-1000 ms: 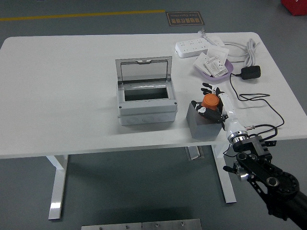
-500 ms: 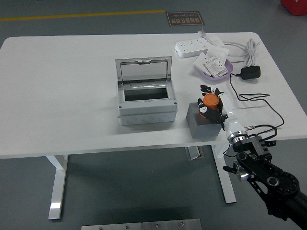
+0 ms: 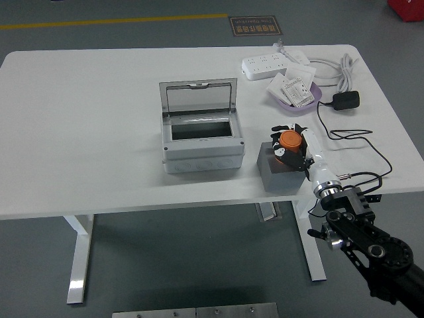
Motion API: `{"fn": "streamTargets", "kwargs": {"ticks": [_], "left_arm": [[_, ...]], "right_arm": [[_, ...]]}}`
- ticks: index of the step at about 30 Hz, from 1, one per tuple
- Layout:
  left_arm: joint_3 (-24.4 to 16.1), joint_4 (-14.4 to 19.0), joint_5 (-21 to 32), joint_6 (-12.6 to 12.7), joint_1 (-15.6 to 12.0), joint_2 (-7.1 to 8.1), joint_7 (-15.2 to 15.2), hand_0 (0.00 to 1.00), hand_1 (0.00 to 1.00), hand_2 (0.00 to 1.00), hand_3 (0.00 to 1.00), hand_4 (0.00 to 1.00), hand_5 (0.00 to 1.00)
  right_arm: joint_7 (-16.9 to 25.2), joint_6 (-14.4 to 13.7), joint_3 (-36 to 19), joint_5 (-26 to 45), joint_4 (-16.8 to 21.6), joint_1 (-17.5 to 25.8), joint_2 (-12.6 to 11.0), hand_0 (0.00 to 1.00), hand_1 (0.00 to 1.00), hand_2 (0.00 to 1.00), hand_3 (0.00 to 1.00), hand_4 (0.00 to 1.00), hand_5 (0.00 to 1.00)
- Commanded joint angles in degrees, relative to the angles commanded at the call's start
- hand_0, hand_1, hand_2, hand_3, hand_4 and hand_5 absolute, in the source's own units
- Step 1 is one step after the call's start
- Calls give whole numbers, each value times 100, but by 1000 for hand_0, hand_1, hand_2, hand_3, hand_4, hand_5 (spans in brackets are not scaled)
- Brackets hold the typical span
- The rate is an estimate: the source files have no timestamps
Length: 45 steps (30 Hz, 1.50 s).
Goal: Fetch the battery,place it into the box,close the lid of the box
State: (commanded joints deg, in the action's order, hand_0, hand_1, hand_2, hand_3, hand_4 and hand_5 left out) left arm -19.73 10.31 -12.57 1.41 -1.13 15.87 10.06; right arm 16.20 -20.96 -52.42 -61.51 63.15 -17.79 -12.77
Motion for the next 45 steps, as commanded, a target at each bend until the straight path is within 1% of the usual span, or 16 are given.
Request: {"fn": "streamTargets", "kwargs": {"ticks": [2, 3, 8, 9, 21, 26, 27, 32, 33, 38, 39, 44, 45], "left_arm": [[-22, 0, -27, 2, -1, -1, -5, 573, 587, 504, 555, 523, 2], [-33, 0, -42, 3, -2, -1, -7, 573, 587, 504, 555, 523, 2], [-64, 0, -87, 6, -7, -2, -9, 573, 587, 504, 555, 523, 2], [-71, 0, -97, 7, -8, -2, -10, 573, 587, 504, 555, 523, 2], [-110, 0, -161, 23, -12, -5, -9, 573, 587, 504, 555, 523, 2], [-147, 0, -205, 38, -22, -8, -6, 573, 587, 504, 555, 523, 2], [-156, 0, -213, 45, -24, -9, -2, 573, 587, 504, 555, 523, 2], [-180, 0, -235, 69, -25, -7, 15, 573, 587, 504, 555, 523, 2], [-180, 0, -236, 75, -24, -6, 20, 573, 587, 504, 555, 523, 2], [-212, 0, -265, 90, -20, -8, 18, 573, 587, 504, 555, 523, 2], [-223, 0, -273, 92, -20, -8, 16, 573, 587, 504, 555, 523, 2], [-302, 0, -347, 94, -23, -9, -16, 573, 587, 504, 555, 523, 2], [-323, 0, -368, 93, -24, -9, -26, 573, 587, 504, 555, 523, 2]], "right_arm": [[-2, -13, -2, -1, 28, -12, -6, 752, 574, 440, 352, 137, 2], [-2, -20, -6, 1, 41, -18, -8, 594, 412, 348, 285, 36, 2], [3, -52, -23, 8, 97, -48, -23, 594, 412, 348, 285, 36, 2], [4, -55, -28, 5, 104, -52, -26, 550, 353, 315, 253, 2, 2], [-11, -89, -86, -60, 188, -98, -57, 553, 352, 302, 245, 2, 2], [-4, -120, -99, -134, 348, -86, -77, 553, 352, 302, 245, 2, 2], [-8, -125, -91, -160, 386, -89, -84, 407, 312, 302, 245, 2, 2], [-66, -178, -35, -323, 599, -107, -124, 407, 312, 302, 245, 2, 2], [-105, -211, -9, -412, 668, -118, -140, 112, 212, 302, 241, 2, 2], [-375, -325, 162, -1004, 1003, -269, -240, 112, 212, 302, 241, 2, 2], [-410, -335, 187, -1083, 1045, -305, -255, 15, 179, 305, 242, 2, 2], [-581, -349, 388, -1333, 1217, -627, -339, 15, 179, 305, 242, 2, 2], [-615, -346, 438, -1377, 1235, -704, -346, 2, 133, 310, 242, 2, 2]]}}
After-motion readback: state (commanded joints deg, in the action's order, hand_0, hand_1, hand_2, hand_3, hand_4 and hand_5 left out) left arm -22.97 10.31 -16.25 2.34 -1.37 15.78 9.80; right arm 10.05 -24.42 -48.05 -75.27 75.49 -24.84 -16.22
